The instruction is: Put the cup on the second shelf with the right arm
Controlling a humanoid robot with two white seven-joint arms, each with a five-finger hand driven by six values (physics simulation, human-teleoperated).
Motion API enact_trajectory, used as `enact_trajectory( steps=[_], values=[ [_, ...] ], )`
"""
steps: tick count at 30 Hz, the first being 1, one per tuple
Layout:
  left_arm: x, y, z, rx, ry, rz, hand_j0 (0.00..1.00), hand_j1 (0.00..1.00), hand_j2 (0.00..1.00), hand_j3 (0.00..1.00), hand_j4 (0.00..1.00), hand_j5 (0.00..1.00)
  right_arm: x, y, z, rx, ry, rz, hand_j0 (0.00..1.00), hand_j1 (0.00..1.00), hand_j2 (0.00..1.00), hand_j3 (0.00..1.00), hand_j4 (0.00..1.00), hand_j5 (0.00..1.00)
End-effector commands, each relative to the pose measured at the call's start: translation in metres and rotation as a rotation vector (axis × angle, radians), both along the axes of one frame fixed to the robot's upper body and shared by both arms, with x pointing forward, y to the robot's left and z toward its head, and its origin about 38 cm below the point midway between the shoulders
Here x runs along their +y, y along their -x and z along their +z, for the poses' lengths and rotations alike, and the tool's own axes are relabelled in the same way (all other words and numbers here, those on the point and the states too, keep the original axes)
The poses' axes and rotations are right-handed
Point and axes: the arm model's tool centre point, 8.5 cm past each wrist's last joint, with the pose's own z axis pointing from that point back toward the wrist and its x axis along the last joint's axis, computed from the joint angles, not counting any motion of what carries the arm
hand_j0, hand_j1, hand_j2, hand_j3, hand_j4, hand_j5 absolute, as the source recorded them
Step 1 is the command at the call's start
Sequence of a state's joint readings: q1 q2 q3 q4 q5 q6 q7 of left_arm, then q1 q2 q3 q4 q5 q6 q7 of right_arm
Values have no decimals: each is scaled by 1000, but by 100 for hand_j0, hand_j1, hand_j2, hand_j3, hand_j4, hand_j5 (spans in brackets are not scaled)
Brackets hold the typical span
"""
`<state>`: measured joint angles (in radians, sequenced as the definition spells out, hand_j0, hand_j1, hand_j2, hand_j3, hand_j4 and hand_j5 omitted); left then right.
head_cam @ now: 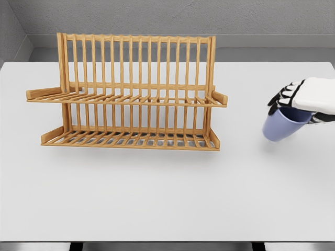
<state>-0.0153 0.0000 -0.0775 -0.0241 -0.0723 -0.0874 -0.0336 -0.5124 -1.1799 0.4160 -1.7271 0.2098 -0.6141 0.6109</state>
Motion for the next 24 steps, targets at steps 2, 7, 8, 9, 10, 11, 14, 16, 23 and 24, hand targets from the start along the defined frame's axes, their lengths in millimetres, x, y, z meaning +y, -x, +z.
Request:
enact_trajectory(
  steps=[2,7,8,9,10,11,14,16,23,24],
  values=[
    [0,0,0,0,0,-1,100,100,100,100,100,100,0,-2,9,-20,-9,-2,64,64,64,64,64,64],
    [0,1,0,1,0,1,100,100,100,100,100,100,9,-7,23,-70,-28,17,64,64,64,64,64,64],
    [0,0,0,0,0,-1,100,100,100,100,100,100,10,-8,26,-79,-31,19,64,64,64,64,64,64],
    [0,1,0,1,0,0,100,100,100,100,100,100,11,-9,29,-88,-35,23,64,64,64,64,64,64],
    [0,0,0,0,0,-1,100,100,100,100,100,100,12,-9,32,-97,-36,24,64,64,64,64,64,64],
    [0,1,0,3,0,0,100,100,100,100,100,100,12,-10,36,-108,-36,26,64,64,64,64,64,64],
    [0,0,0,1,0,0,100,100,100,100,100,100,13,-11,42,-123,-36,27,64,64,64,64,64,64],
    [0,0,0,0,0,-1,100,100,100,100,100,100,17,-12,43,-129,-47,38,64,64,64,64,64,64],
    [0,1,0,1,0,0,100,100,100,100,100,100,20,-14,56,-166,-67,45,64,64,64,64,64,64],
    [0,0,0,0,0,-1,100,100,100,100,100,100,22,-14,56,-170,-76,50,64,64,64,64,64,64]
  ],
)
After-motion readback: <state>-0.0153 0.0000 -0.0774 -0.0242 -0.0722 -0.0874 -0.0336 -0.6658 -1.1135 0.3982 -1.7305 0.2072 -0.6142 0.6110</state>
